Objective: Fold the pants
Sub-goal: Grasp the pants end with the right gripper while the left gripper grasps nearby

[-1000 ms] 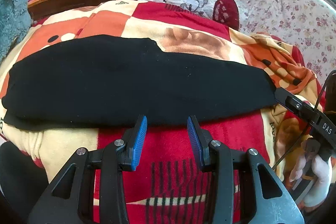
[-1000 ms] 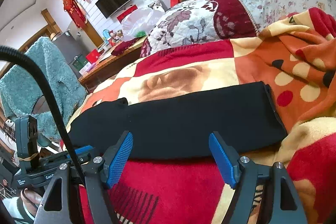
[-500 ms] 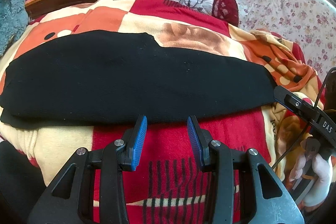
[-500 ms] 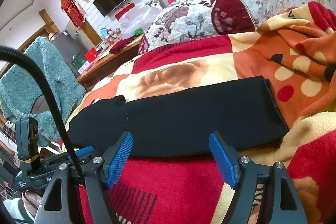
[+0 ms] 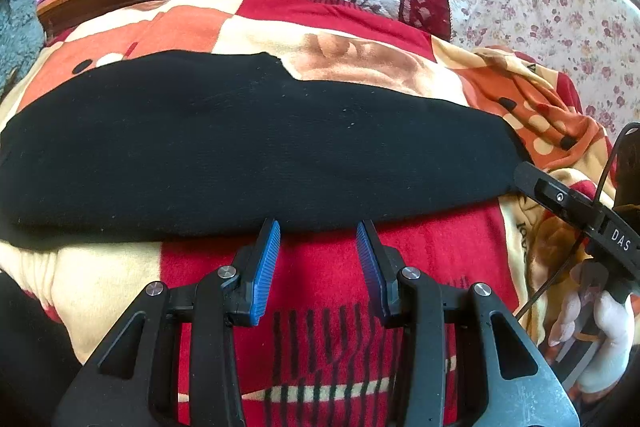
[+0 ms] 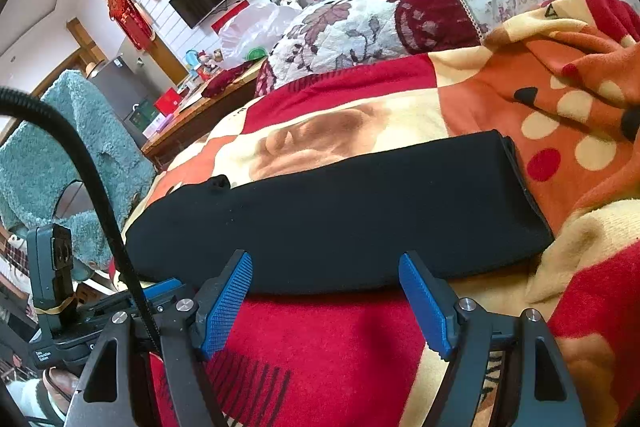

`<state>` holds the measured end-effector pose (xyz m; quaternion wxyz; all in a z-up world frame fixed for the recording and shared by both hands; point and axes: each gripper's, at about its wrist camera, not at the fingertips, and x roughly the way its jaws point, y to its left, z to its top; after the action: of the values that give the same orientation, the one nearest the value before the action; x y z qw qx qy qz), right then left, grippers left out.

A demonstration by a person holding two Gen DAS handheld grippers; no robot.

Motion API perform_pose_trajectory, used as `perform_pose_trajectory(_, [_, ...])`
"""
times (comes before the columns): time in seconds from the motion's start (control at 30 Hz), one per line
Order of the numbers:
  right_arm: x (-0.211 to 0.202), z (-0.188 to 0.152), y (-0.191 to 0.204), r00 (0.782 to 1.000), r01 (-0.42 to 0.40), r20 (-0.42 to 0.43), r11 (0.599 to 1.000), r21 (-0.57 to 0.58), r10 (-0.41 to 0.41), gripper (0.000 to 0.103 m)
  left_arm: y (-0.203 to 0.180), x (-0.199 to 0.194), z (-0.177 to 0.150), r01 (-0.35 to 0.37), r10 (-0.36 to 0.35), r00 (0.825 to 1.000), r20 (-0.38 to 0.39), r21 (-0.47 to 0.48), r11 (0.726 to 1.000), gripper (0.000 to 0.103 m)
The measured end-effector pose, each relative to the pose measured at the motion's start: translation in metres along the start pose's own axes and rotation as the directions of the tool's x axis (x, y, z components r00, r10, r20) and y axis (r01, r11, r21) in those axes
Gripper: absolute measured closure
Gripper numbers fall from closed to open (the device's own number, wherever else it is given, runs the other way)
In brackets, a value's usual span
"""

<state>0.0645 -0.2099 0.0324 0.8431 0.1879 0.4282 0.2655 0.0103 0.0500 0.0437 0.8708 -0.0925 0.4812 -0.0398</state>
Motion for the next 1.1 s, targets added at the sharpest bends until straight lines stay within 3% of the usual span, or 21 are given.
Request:
perform_pose_trajectory(0.2, [-0.008,-0.004,-0.015,0.999,0.023,-0.025,0.996,0.092,-0.020,0.029,-0.021,-0.004,0.026,0.060,-0.065,0.997,0.045,0.104,0.993,0.064])
perform_pose_trajectory(0.27, [-0.009,-0.008,-0.028,0.999,0.030,-0.044,0.985,0.171,-0.023,0.029,-0.030,0.001,0.037,0.099,-0.104,0.994,0.027,0.147,0.984,0.057])
perform_pose_trajectory(0.3, [-0.010,-0.009,-0.033,0.999,0.025,-0.047,0.979,0.200,-0.016,0.029,-0.038,0.007,0.046,0.146,-0.148,0.989,-0.006,0.181,0.972,0.048])
perform_pose_trajectory(0.37, [-0.009,-0.013,-0.045,0.998,0.019,-0.057,0.963,0.270,-0.004,0.029,-0.050,0.016,0.058,0.205,-0.201,0.979,-0.043,0.216,0.955,0.046])
perform_pose_trajectory(0.47, [-0.007,-0.016,-0.059,0.998,0.034,-0.066,0.944,0.328,-0.013,0.028,-0.072,0.031,0.079,0.200,-0.195,0.980,-0.049,0.309,0.930,0.046])
perform_pose_trajectory(0.63, [0.006,-0.006,-0.074,0.998,0.050,-0.051,0.933,0.357,-0.034,0.028,-0.109,0.080,0.105,0.240,-0.191,0.970,-0.152,0.457,0.856,0.046])
perform_pose_trajectory(0.83, [0.016,0.004,-0.084,0.996,0.088,-0.010,0.925,0.370,-0.091,0.028,-0.130,0.121,0.123,0.273,-0.179,0.958,-0.225,0.519,0.810,0.046])
perform_pose_trajectory(1.0, [0.012,-0.003,-0.078,0.998,0.056,-0.002,0.928,0.367,-0.060,0.028,-0.148,0.147,0.143,0.391,-0.235,0.912,-0.337,0.536,0.748,0.046])
perform_pose_trajectory(1.1, [0.011,-0.010,-0.077,0.999,0.013,0.025,0.926,0.378,-0.024,0.028,-0.164,0.160,0.151,0.422,-0.240,0.898,-0.368,0.570,0.705,0.046])
